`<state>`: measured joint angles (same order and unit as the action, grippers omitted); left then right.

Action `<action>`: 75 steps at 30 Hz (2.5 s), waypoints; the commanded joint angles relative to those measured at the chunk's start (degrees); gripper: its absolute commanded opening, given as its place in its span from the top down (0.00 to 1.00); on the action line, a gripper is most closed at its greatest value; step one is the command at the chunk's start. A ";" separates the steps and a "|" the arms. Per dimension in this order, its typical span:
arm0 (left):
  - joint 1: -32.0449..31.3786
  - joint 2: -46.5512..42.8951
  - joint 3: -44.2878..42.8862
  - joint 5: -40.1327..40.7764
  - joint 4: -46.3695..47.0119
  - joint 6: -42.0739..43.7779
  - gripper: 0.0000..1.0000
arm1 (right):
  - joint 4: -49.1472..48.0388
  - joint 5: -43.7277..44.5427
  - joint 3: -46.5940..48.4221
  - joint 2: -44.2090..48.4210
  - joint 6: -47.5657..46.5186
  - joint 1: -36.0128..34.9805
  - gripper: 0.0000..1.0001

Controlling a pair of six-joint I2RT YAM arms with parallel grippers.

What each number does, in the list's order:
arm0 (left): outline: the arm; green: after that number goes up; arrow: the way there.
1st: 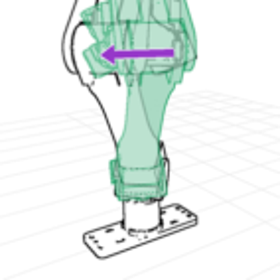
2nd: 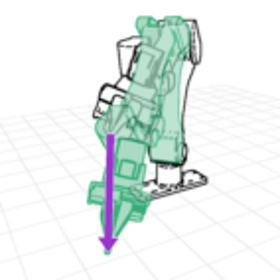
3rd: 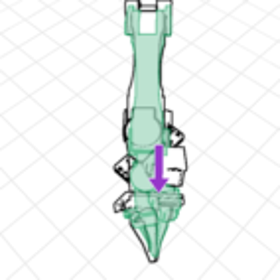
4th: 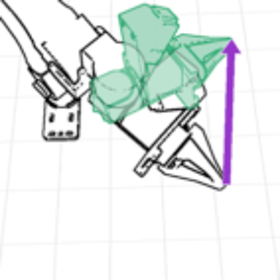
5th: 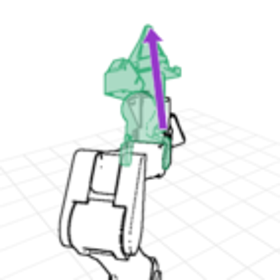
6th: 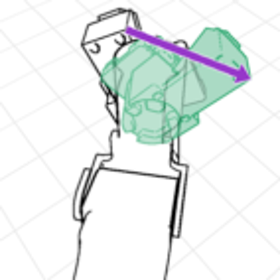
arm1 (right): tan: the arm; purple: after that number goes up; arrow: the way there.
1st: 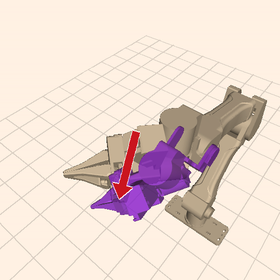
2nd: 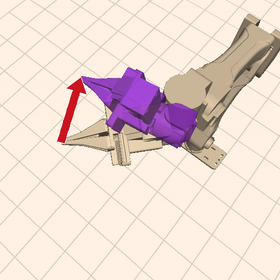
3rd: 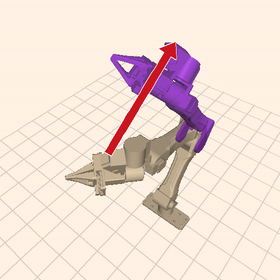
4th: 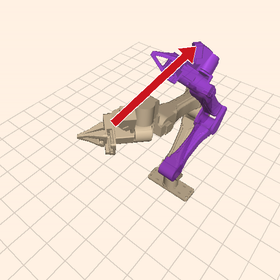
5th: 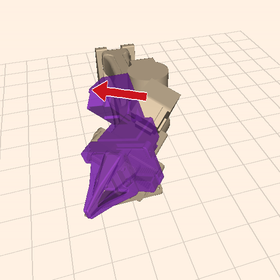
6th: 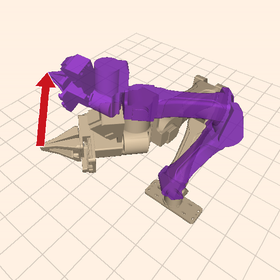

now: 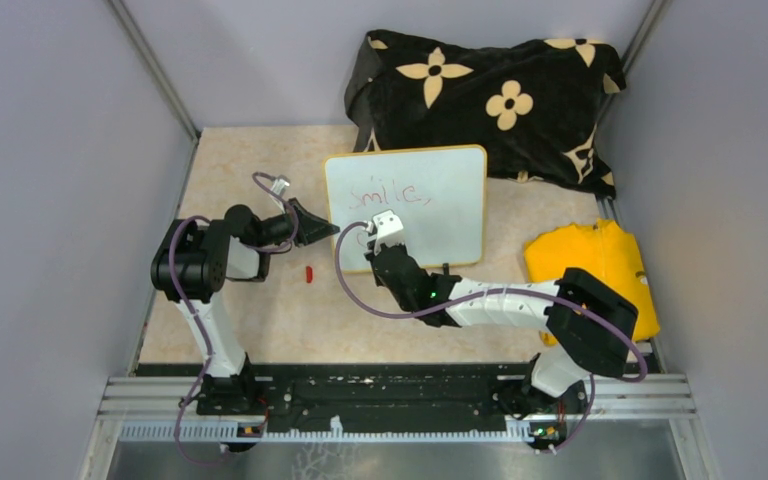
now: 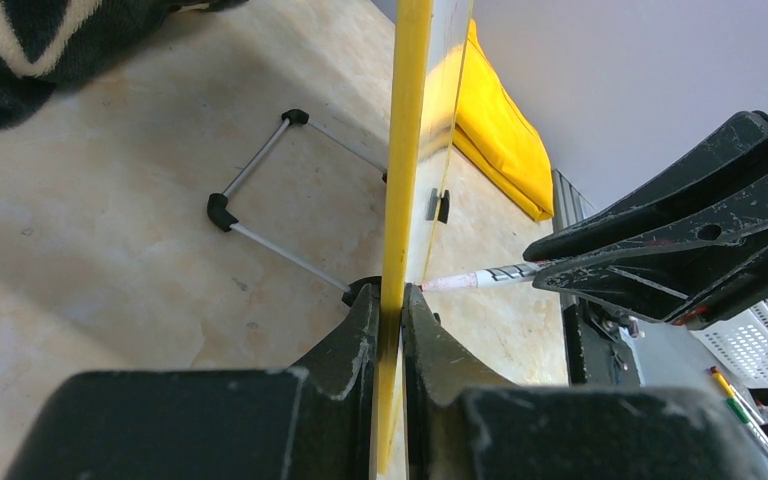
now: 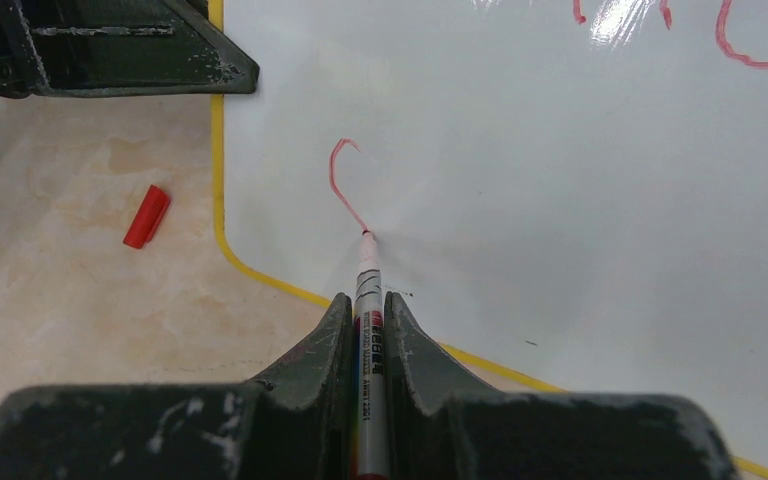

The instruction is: Write a sentence on the whiteboard

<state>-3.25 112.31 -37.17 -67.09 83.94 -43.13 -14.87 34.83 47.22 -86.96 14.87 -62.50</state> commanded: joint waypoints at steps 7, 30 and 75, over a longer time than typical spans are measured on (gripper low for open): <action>-1.06 0.49 -0.72 0.12 -1.68 1.30 0.95 | -0.80 -2.21 2.85 -1.78 0.77 0.54 1.00; -1.15 0.72 -0.93 -0.01 -2.75 1.93 0.95 | -0.88 -5.54 2.06 4.76 0.83 0.45 1.00; -1.15 0.96 -1.44 -0.15 -5.23 2.95 0.95 | -1.21 -4.08 1.97 3.52 1.58 6.78 1.00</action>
<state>-3.55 112.31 -37.91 -67.31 81.38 -41.74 -15.38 30.06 48.18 -83.07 15.31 -56.45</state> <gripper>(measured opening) 0.136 0.111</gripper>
